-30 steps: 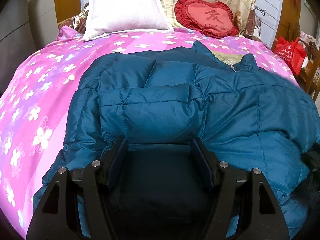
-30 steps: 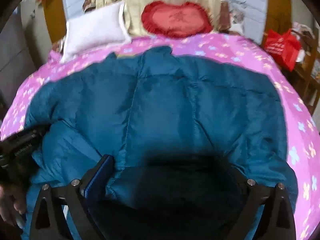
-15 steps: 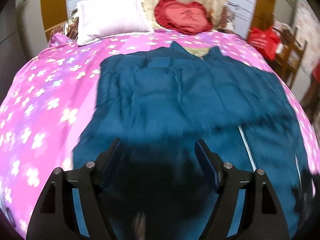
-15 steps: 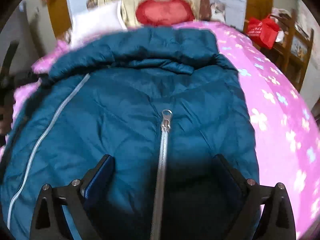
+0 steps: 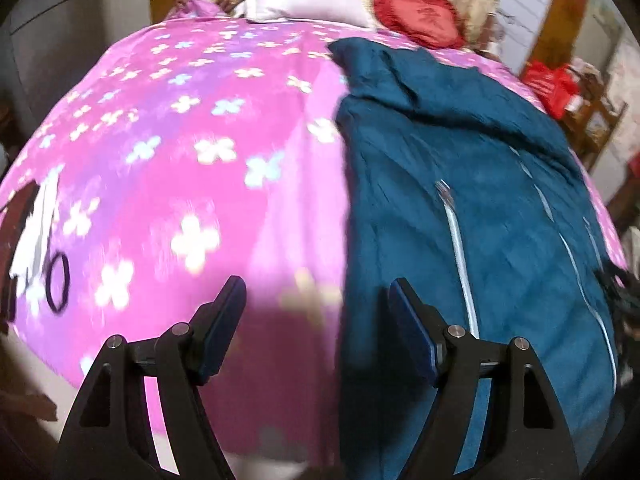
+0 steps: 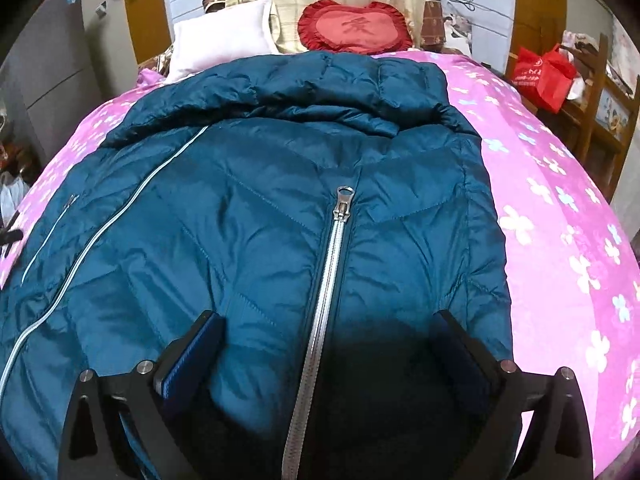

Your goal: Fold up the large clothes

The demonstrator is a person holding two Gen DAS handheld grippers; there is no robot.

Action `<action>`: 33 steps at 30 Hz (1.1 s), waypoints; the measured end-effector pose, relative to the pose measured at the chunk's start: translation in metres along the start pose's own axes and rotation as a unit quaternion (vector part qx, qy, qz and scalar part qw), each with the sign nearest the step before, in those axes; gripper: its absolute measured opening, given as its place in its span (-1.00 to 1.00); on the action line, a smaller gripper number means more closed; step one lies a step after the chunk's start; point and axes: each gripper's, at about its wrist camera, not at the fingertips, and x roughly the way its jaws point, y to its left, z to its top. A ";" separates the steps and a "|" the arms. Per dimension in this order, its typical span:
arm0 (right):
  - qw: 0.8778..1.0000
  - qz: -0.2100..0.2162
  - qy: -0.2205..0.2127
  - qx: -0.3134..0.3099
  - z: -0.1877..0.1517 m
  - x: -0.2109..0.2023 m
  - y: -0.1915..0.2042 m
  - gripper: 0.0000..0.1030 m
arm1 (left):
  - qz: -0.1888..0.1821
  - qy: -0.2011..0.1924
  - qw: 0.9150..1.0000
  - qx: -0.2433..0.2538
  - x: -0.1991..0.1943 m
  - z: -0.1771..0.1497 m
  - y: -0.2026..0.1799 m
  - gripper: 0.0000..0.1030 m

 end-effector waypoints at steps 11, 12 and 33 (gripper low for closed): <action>1.000 0.001 -0.002 -0.013 -0.008 -0.005 0.001 0.99 | -0.085 0.029 0.992 0.083 -0.015 -0.059 -0.019 0.48; 1.000 0.001 -0.001 -0.013 -0.008 -0.005 0.001 0.99 | -0.099 0.028 0.991 0.081 -0.017 -0.062 -0.017 0.48; 1.000 -0.001 -0.002 -0.015 -0.008 -0.004 0.002 1.00 | -0.325 0.043 0.945 -0.006 -0.038 -0.058 -0.011 0.52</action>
